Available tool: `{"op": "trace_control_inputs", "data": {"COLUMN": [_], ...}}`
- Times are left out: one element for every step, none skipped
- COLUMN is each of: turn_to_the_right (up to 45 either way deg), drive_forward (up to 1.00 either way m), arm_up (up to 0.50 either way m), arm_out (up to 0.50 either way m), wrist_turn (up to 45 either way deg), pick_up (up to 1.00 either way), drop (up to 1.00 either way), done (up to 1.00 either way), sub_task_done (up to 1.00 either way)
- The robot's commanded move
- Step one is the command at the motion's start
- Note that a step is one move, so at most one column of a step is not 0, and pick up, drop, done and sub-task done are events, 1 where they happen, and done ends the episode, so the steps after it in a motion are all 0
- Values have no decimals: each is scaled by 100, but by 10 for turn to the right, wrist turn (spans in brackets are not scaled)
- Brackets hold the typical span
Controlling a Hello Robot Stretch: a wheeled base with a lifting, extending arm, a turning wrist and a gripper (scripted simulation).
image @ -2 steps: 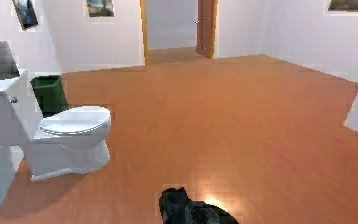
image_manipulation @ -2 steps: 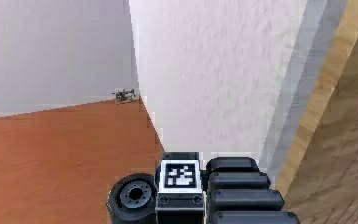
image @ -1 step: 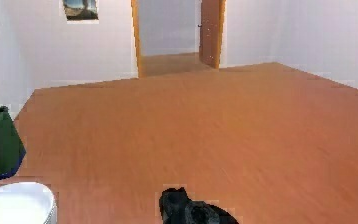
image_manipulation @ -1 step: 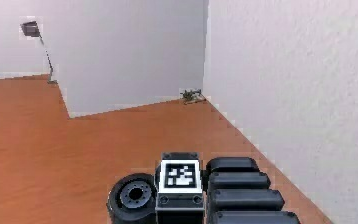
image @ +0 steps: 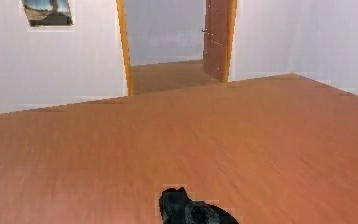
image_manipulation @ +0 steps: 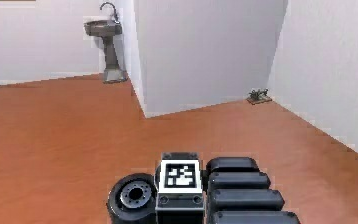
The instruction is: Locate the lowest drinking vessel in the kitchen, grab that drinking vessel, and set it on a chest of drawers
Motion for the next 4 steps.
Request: {"op": "trace_control_inputs", "data": {"turn_to_the_right": [0, 0, 0, 0], "drive_forward": [100, 100, 100, 100], "arm_up": [0, 0, 0, 0], "arm_out": [0, 0, 0, 0], "wrist_turn": [0, 0, 0, 0], "pick_up": [0, 0, 0, 0], "drop": [0, 0, 0, 0], "done": [0, 0, 0, 0], "sub_task_done": [0, 0, 0, 0]}}
